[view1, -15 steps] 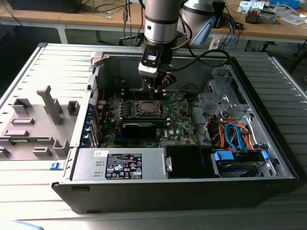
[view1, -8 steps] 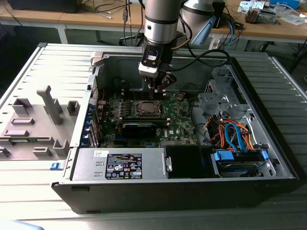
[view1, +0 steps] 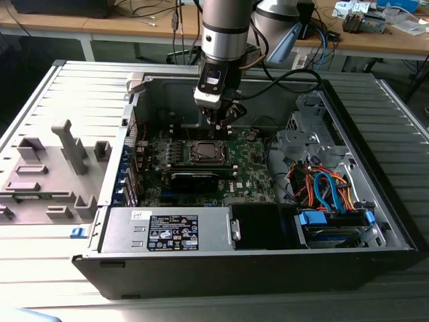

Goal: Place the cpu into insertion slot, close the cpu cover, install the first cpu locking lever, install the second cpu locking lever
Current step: 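Install the first cpu locking lever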

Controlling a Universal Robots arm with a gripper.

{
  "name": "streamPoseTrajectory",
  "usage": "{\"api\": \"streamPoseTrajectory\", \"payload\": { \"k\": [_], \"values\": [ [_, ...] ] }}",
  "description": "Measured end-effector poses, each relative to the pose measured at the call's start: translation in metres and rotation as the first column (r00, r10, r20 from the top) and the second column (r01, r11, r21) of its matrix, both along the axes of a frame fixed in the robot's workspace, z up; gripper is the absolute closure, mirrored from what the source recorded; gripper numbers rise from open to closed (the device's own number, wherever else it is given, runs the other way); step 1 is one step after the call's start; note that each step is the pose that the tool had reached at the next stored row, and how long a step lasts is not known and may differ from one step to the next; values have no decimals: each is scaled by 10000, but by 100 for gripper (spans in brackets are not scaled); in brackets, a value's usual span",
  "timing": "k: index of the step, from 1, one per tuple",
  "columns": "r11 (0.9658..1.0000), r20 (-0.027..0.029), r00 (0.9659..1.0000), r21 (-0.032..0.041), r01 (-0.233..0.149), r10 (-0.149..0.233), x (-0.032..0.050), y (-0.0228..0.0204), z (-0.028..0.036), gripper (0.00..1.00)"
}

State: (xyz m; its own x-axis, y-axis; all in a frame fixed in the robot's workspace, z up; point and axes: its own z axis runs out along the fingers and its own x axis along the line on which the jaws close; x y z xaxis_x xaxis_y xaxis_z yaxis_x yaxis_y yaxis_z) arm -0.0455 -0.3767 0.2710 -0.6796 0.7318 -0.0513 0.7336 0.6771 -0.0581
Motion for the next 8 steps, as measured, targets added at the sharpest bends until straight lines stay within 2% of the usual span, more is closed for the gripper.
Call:
{"api": "streamPoseTrajectory", "payload": {
  "k": [8],
  "values": [
    [10000, 0, 10000, 0, -50, 50, 0, 0, 0, 89]
  ]
}}
